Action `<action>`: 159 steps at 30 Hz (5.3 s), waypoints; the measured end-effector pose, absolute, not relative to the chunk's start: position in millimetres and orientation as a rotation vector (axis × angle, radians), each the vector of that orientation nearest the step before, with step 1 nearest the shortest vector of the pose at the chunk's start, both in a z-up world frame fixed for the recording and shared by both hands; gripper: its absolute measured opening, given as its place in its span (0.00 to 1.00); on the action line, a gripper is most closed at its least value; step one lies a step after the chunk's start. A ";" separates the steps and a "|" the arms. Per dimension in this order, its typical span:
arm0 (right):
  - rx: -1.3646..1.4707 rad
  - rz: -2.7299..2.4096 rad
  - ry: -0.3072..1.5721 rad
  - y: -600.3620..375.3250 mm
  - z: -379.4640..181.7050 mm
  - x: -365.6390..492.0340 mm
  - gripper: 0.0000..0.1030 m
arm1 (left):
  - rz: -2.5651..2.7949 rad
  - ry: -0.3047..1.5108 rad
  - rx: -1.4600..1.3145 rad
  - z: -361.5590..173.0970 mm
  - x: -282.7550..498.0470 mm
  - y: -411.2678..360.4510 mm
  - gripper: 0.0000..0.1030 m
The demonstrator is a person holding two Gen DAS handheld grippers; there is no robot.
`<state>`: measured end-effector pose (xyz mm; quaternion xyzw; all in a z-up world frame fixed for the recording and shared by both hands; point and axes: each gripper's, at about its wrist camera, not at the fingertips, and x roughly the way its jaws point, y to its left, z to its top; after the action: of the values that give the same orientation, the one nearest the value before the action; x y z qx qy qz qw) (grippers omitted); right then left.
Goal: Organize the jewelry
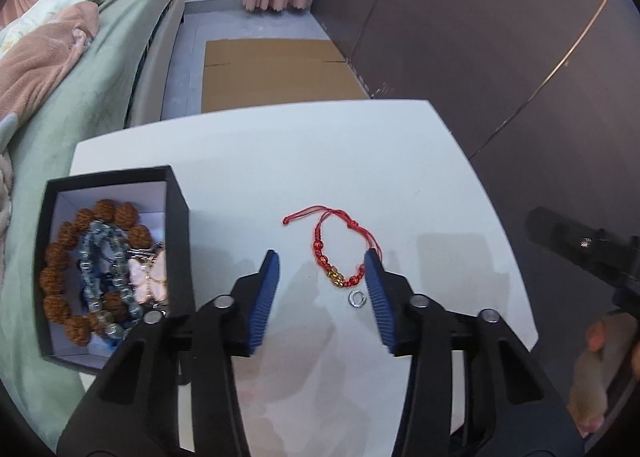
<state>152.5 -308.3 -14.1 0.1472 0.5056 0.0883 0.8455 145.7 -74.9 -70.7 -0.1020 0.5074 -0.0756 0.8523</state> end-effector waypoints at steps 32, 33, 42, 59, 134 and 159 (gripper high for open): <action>0.147 0.237 1.174 -253.9 -44.3 163.7 0.61 | -0.149 1.012 -0.253 -56.1 146.9 -59.0 0.08; 0.130 0.245 1.184 -248.1 -47.4 163.9 0.56 | -0.148 1.002 -0.257 -51.8 145.1 -56.0 0.08; 0.030 0.301 1.241 -204.9 -67.4 159.7 0.37 | -0.122 0.942 -0.300 -28.1 136.2 -27.8 0.08; -0.140 0.245 1.253 -167.5 -86.3 151.2 0.12 | -0.059 0.889 -0.359 -11.0 109.0 31.4 0.08; 0.235 0.345 0.887 -222.9 35.4 99.1 0.93 | 0.010 0.776 -0.235 21.4 40.3 31.8 0.95; 0.174 0.353 0.805 -242.8 59.3 28.4 0.93 | 0.018 0.681 -0.207 39.4 -17.5 24.8 0.95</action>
<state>28.4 -242.8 59.3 0.0839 0.3890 0.1707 0.9014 -17.5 24.8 39.4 -0.1012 0.3334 0.0090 0.9373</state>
